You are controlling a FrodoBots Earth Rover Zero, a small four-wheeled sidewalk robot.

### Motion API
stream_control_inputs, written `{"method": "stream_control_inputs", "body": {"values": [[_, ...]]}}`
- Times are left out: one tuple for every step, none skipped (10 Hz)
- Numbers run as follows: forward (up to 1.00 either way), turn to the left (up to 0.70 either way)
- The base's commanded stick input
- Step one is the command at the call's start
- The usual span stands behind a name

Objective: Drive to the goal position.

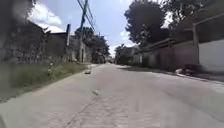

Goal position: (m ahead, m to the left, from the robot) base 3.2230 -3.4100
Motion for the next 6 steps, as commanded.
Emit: {"method": "stream_control_inputs", "body": {"values": [[1.00, 0.00], [1.00, 0.00], [1.00, 0.02], [1.00, 0.02], [1.00, 0.03], [1.00, 0.04]]}}
